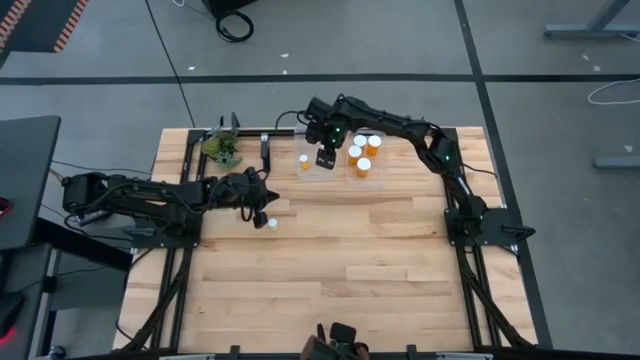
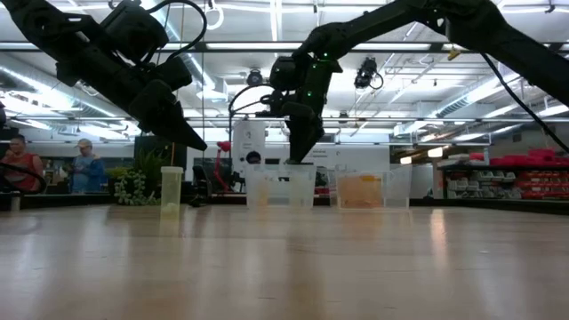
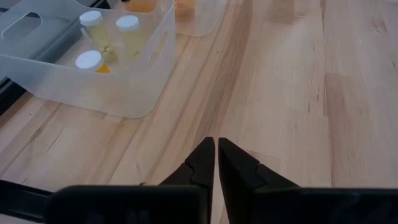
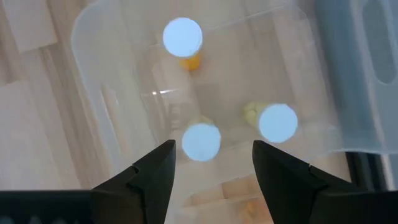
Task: Pick and place medicine bottles into bin by pill shape (circle, oval)
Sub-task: Put the small yellow pill into the left transparent bin
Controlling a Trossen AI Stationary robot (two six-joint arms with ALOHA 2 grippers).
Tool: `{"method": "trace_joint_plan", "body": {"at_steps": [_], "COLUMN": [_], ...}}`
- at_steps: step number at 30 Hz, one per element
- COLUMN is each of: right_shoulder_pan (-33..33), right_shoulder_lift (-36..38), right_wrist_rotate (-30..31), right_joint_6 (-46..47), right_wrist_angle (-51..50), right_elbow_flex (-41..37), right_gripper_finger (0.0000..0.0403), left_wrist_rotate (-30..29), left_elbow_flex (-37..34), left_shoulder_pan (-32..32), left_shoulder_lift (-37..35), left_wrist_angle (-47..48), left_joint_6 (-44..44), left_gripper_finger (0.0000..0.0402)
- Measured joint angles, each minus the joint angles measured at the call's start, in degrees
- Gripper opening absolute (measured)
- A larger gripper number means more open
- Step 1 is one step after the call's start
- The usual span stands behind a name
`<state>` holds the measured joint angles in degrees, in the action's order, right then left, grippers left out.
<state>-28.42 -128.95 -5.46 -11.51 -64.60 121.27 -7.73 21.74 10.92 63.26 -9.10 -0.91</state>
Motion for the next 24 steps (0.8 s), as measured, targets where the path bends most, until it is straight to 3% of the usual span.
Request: {"method": "trace_joint_plan", "body": {"at_steps": [24], "right_shoulder_pan": [0.1], "right_shoulder_lift": [1.8], "right_wrist_rotate": [0.9], "right_joint_6": [0.5], "right_wrist_angle": [0.0], "right_elbow_flex": [0.1], "right_gripper_finger": [0.0220], "left_wrist_rotate": [0.0], "left_elbow_flex": [0.0], "left_shoulder_pan": [0.0], "left_shoulder_lift": [0.0], "left_wrist_angle": [0.1], "left_joint_6": [-0.2], "left_gripper_finger": [0.0031]}}
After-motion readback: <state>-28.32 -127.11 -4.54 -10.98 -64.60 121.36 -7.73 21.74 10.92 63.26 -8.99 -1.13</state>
